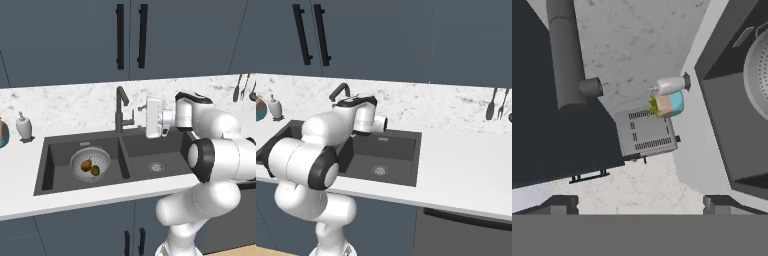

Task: Put the colander in the sink, put the pear, mango in the colander, and turn on the sink faucet and pour water over the colander.

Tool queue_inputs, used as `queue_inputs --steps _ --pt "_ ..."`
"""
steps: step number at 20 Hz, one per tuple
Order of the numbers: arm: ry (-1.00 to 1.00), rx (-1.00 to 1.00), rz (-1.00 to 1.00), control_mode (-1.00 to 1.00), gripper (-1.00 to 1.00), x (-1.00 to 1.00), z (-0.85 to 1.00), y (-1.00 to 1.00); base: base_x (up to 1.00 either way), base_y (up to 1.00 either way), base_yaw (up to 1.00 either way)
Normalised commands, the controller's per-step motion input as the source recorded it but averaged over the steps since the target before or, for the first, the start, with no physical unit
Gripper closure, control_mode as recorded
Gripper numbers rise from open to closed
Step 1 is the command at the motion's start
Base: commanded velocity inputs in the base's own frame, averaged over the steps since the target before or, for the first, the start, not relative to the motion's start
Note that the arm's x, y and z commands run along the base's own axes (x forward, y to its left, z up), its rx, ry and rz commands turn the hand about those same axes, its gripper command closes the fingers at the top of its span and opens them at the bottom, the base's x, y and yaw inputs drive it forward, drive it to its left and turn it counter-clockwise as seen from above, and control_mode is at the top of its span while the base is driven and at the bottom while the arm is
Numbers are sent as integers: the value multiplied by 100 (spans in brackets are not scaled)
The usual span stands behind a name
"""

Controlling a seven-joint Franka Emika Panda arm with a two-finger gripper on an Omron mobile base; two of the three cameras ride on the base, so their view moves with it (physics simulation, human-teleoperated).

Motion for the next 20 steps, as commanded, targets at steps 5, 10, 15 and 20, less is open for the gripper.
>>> queue_inputs --steps 5,10,15,20 --pt "-11 0 -6 -100 -100 8 0 11 0 0 0" --pt "-4 0 -8 -100 -100 1 0 19 0 0 0" --pt "0 0 -8 -100 -100 16 0 2 0 0 0" --pt "0 0 -8 -100 -100 30 0 0 0 0 0"
